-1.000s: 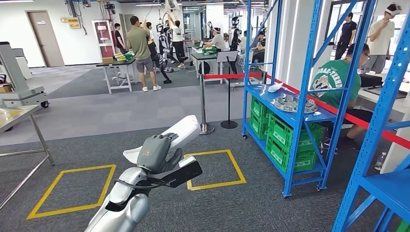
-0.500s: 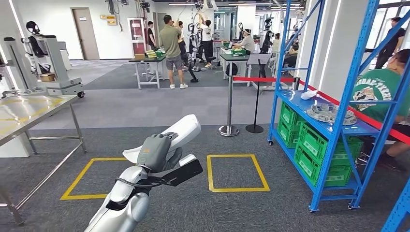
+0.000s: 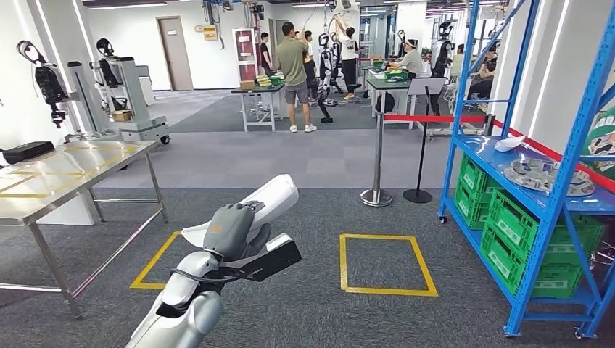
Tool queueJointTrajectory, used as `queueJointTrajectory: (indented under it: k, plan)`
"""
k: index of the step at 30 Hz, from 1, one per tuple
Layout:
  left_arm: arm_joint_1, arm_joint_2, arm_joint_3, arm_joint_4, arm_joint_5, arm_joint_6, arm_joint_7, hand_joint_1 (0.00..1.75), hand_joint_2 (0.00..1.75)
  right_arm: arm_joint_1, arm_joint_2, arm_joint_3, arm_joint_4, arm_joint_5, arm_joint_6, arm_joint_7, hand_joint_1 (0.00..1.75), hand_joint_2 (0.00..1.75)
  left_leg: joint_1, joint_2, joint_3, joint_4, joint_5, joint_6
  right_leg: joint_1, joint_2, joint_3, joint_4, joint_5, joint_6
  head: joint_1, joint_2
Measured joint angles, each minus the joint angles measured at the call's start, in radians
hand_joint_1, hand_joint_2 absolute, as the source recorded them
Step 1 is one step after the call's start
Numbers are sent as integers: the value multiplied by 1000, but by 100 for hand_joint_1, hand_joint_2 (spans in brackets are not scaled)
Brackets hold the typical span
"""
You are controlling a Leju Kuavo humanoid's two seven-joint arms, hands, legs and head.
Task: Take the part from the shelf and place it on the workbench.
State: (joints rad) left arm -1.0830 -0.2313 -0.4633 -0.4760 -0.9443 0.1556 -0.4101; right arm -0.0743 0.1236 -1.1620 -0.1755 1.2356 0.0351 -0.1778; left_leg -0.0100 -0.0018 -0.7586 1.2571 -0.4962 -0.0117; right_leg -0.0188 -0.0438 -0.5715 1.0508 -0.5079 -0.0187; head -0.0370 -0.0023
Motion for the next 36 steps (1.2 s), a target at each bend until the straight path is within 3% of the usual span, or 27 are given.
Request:
queueJointTrajectory:
  k: [2, 4, 6, 8, 10, 12, 13, 14, 16, 17, 19, 21, 22, 24, 26, 27, 28, 29, 30, 32, 33, 35, 36]
  plan:
    - [-2, 2, 0, -1, 0, 0, 0, 175, 175, 0, 1, 0, 0, 0, 0, -1, 0, 0, -14, 39, 64, -142, 70, 19, 4, -17, 18, -1, -16, 3, 0, 0]
    - [-5, 0, 0, -1, 0, 0, 0, 175, 175, -1, 2, 0, 0, 0, 0, -7, 0, 0, -30, 69, 100, -214, 85, 33, 5, -33, 28, -4, -27, 12, 0, 0]
    - [-7, 0, 0, -2, 0, 0, 0, 175, 175, -3, 4, 0, 0, 0, 0, -9, 0, 0, -34, 53, 109, -225, 79, 40, 5, -53, 39, -11, -34, 22, 1, 0]
    - [-9, 0, 1, -5, 0, 1, 0, 175, 175, -5, 6, 0, 0, 0, 0, 6, 0, 0, -27, 31, 125, -241, 78, 50, 3, -33, 41, 8, -50, 31, 2, 0]
    - [-14, -4, 2, -6, 0, 1, -1, 175, 175, -6, 5, 0, 0, 0, 0, 19, 0, 0, -17, 11, 141, -250, 75, 59, 0, 17, -9, 105, -87, 37, 5, -1]
    - [-12, -9, 1, -4, 0, 0, -1, 175, 175, -4, 2, 0, 0, -1, 0, 21, 0, 0, -13, -12, 148, -249, 66, 62, -1, 38, -99, 235, -120, 44, 7, 0]
    - [-9, -10, 1, -2, 0, 0, -2, 175, 175, -3, 1, 0, 0, -2, 0, 21, 0, 0, -11, -26, 152, -247, 61, 60, -3, 39, -133, 266, -112, 47, 8, 0]
    - [-7, -10, 1, -1, 0, 0, -2, 175, 175, -2, 1, 0, 0, -2, 0, 22, 0, 0, -9, -39, 158, -243, 54, 56, -6, 40, -148, 258, -84, 51, 8, 0]
    - [-6, -12, 1, -1, 0, 0, -1, 175, 175, -1, 0, 0, 0, -4, -2, 24, 0, 0, -3, -63, 167, -231, 36, 45, -14, 52, -123, 141, 12, 60, 8, 0]
    - [-7, -13, 1, -1, 0, 0, 0, 175, 175, 0, 1, 0, 0, -4, -2, 23, 0, 0, -1, -74, 167, -221, 26, 37, -17, 68, -100, 76, 43, 64, 8, -1]
    - [-8, -15, 2, 0, 0, -1, 1, 175, 175, 0, 1, 1, 1, -4, -3, 8, 0, 0, 0, -92, 163, -211, 13, 23, -20, 93, -73, 11, 60, 62, 7, -1]
    - [-8, -13, 2, 0, 0, -1, 3, 175, 175, -1, 2, 1, 1, -4, -3, -7, 0, 0, 3, -108, 161, -215, 10, 12, -17, 87, -68, 9, 49, 47, 7, 0]
    - [-8, -11, 2, 0, 0, 0, 3, 175, 175, -1, 2, 1, 1, -3, -3, -9, 0, 0, 3, -105, 161, -214, 7, 7, -17, 79, -63, 6, 46, 39, 7, 0]
    - [-8, -7, 2, -1, 0, 7, 6, 175, 175, -1, 2, 0, 1, -2, -3, -7, 0, 0, 3, -67, 141, -167, -16, -2, -16, 64, -48, 1, 39, 22, 6, 0]
    - [-6, -5, 2, 0, 0, 15, 10, 175, 175, 1, 2, 0, 1, 2, -3, -6, 0, 0, 3, -19, 74, -44, -60, -8, -12, 47, -32, -2, 29, 10, 5, 0]
    - [-3, -3, 2, 0, 0, 18, 11, 175, 175, 2, 1, 0, 1, 4, -2, -6, 0, 0, 4, -10, 32, 22, -78, -9, -9, 39, -26, -2, 22, 7, 5, 0]
    - [1, -2, 2, 1, 0, 19, 12, 175, 175, 2, 0, 0, 1, 4, -1, -6, 0, 0, 4, -6, -2, 66, -81, -8, -7, 31, -18, -2, 16, 6, 5, 0]
    - [4, 0, 2, 3, 0, 20, 12, 175, 175, 2, 0, 0, 1, 5, -1, -6, 0, 0, 4, -5, -18, 73, -63, -6, -5, 23, -9, -2, 8, 5, 5, 0]
    - [6, 3, 2, 4, 0, 21, 13, 175, 175, 2, -1, 0, 1, 5, 0, -6, 0, 0, 3, -3, -14, 41, -27, -1, -2, 16, 1, -2, 0, 4, 5, 0]
    - [6, 7, 3, 4, 0, 22, 15, 175, 175, 2, -1, 0, 1, 6, 0, -6, 0, 0, -6, 19, 39, -96, 61, 18, 4, 0, 26, -3, -19, 5, 5, 0]
    - [5, 7, 3, 4, 0, 23, 15, 175, 175, 2, -1, 1, 1, 6, 0, -8, 0, 0, -13, 35, 67, -156, 84, 26, 6, -7, 34, -3, -27, 8, 5, 0]
    - [3, 5, 3, 5, 0, 23, 15, 175, 175, 1, -2, 1, 1, 6, 0, -13, 0, 0, -25, 50, 93, -208, 89, 37, 7, -23, 44, -6, -38, 17, 6, 0]
    - [2, 5, 4, 4, 0, 24, 15, 175, 175, -1, -2, 1, 1, 6, 0, -14, 0, 0, -28, 42, 96, -214, 87, 39, 7, -32, 48, -9, -41, 23, 6, 0]
